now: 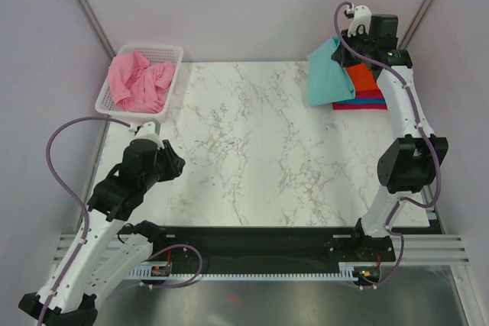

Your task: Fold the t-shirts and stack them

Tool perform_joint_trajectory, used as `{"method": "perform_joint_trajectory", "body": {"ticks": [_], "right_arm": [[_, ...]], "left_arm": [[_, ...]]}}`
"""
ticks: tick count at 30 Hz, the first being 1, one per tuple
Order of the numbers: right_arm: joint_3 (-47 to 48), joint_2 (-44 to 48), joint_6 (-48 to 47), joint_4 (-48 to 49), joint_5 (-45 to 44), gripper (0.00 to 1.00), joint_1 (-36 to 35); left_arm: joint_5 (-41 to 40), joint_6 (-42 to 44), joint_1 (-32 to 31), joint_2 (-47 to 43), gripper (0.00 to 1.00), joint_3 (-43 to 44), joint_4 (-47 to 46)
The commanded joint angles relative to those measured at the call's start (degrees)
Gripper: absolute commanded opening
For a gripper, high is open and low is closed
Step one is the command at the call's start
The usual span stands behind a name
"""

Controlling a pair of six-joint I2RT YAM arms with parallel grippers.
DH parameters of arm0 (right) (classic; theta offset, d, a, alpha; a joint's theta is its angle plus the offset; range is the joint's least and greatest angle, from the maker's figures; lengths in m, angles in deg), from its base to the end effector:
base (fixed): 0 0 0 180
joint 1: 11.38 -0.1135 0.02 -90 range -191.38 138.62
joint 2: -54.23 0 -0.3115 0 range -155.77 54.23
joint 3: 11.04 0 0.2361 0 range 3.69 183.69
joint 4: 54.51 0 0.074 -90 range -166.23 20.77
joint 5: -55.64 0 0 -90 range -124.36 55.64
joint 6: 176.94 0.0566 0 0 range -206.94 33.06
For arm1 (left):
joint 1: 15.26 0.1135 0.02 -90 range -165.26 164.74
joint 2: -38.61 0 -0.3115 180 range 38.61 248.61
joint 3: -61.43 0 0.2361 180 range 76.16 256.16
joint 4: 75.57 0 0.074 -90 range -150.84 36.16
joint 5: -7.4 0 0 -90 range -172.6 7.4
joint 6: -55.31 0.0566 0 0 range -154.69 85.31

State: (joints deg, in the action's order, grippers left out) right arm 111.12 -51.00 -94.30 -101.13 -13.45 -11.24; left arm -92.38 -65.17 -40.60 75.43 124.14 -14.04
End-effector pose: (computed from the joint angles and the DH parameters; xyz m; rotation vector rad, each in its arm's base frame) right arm 0.4380 0.0191 0.4200 -0.3490 2.0356 0.3001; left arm 0.0841 -0.0292 0.3277 -0.1955 2.1972 -0.3631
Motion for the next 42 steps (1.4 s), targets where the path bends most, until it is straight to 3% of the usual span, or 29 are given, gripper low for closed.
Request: {"method": "perform_joint_trajectory", "body": {"ticks": [1,8,23,42], "right_arm": [[6.81,0.11,-3.54,-1.49,2.29,0.0,2.05],[12.26,1.17,-6.7,-4.56,2.04,0.0,2.49],[25.18,-5.6,-9.25,-9.58,8.62,0.0,7.15],[31.52,-14.74,-11.28,-10.02,8.89,0.0,12.34]], "left_arm": [[3.27,3.14,2.57,0.71,0.34,-0.44,-3.12],[5.56,3.58,5.83,2.47,0.34,-0.7,-4.0],[5.74,3.58,5.83,2.73,0.33,-0.96,-4.18],[5.48,3.41,5.83,3.26,0.32,-1.05,-4.18]]}}
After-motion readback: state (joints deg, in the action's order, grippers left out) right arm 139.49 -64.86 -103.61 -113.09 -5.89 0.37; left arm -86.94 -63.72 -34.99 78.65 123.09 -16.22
